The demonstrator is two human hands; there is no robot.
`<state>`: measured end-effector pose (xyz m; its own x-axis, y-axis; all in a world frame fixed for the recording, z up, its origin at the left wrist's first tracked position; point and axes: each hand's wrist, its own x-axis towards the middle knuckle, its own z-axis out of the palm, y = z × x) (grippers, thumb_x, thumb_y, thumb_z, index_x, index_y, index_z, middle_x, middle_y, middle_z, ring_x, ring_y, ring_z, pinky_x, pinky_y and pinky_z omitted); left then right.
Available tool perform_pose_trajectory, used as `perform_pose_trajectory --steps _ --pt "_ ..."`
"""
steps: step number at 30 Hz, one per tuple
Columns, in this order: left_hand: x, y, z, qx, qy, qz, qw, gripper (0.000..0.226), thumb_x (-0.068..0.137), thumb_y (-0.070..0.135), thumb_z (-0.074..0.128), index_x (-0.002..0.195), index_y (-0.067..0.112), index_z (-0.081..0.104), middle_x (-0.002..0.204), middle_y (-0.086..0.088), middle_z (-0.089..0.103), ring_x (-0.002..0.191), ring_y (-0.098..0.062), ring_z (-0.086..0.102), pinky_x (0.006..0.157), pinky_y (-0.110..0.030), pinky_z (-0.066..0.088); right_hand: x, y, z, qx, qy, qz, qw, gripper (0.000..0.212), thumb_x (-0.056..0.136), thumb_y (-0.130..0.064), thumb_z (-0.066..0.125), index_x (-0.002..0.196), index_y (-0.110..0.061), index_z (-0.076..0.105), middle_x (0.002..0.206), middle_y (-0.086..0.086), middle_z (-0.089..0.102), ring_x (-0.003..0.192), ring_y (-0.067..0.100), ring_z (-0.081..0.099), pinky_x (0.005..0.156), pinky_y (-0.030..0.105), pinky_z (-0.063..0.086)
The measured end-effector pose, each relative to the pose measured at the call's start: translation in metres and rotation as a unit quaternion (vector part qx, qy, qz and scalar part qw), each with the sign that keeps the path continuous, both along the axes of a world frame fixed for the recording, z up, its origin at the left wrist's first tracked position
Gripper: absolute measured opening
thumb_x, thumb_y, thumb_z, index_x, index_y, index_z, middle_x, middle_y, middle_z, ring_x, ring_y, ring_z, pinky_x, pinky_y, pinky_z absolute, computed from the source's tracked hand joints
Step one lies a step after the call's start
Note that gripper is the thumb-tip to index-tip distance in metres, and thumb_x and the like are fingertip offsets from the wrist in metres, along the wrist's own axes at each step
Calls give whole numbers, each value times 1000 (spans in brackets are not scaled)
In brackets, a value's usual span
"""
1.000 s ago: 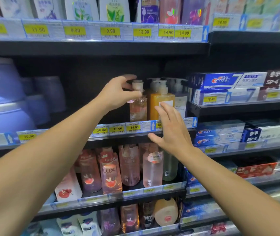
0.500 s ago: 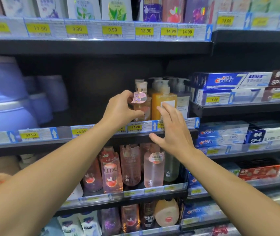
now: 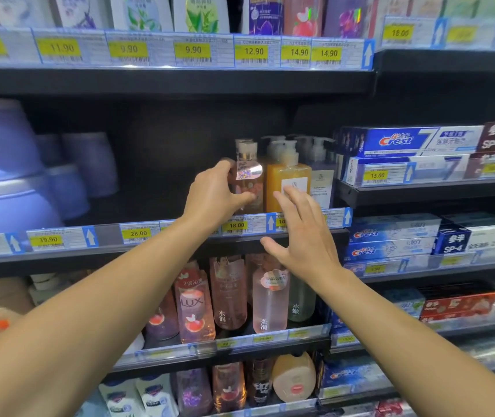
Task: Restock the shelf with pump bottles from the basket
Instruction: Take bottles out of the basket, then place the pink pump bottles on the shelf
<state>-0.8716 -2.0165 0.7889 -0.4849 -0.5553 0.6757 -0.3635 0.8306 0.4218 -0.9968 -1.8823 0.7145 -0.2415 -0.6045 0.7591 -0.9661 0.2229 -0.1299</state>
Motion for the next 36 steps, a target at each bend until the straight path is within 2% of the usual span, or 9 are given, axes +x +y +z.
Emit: perform_pose_trajectory --steps 6,14,17,19,21,24,29,36 --pt "-8 -4 2 10 -18 17 1000 54 77 43 79 121 22 56 102 6 67 80 -7 57 68 -22 45 0 0 0 5 -7 1 1000 79 82 -44 67 148 -19 31 155 1 26 143 21 18 114 40 26" --pt "-14 -3 4 23 -45 50 997 55 80 44 77 124 22 54 107 3 67 82 -10 58 66 -23 43 3 3 4 15 -4 -6 1000 80 83 -44 67 149 -19 29 156 0 24 144 20 18 115 38 24" --pt "-10 -1 5 24 -58 58 996 66 79 49 76 133 22 49 114 2 66 97 -18 65 71 -27 46 8 5 5 10 -8 -7 1000 79 83 -43 67 148 -19 31 155 1 26 143 21 19 115 39 25" --pt "-1 1 3 27 -67 59 996 76 78 53 75 140 23 43 121 1 65 103 -21 64 80 -34 52 14 8 2 7 -8 -4 1000 78 82 -43 68 147 -18 32 154 2 27 142 22 21 115 39 25" --pt "18 5 -3 15 -73 51 996 76 80 53 72 143 25 41 129 1 62 109 -22 63 89 -41 54 25 11 -5 6 -14 3 1000 77 81 -41 69 146 -17 34 154 2 28 142 23 22 115 40 24" --pt "58 13 -22 -24 -76 27 996 67 85 42 69 144 21 44 139 0 56 125 -22 53 102 -41 45 49 14 -23 17 -34 14 999 78 81 -41 70 146 -16 35 154 3 29 142 25 21 117 42 25" --pt "137 24 -72 -106 -71 -2 992 57 83 32 71 134 11 56 137 -7 58 127 -26 51 108 -34 34 107 12 -66 61 -50 35 996 77 81 -41 69 146 -15 36 154 4 31 143 24 20 117 44 25" --pt "256 20 -179 -34 -137 -18 990 61 80 38 64 133 8 58 142 -15 53 128 -33 51 110 -43 38 212 7 -143 167 -69 56 982 77 83 -42 69 146 -12 38 152 7 35 144 29 24 117 45 25"
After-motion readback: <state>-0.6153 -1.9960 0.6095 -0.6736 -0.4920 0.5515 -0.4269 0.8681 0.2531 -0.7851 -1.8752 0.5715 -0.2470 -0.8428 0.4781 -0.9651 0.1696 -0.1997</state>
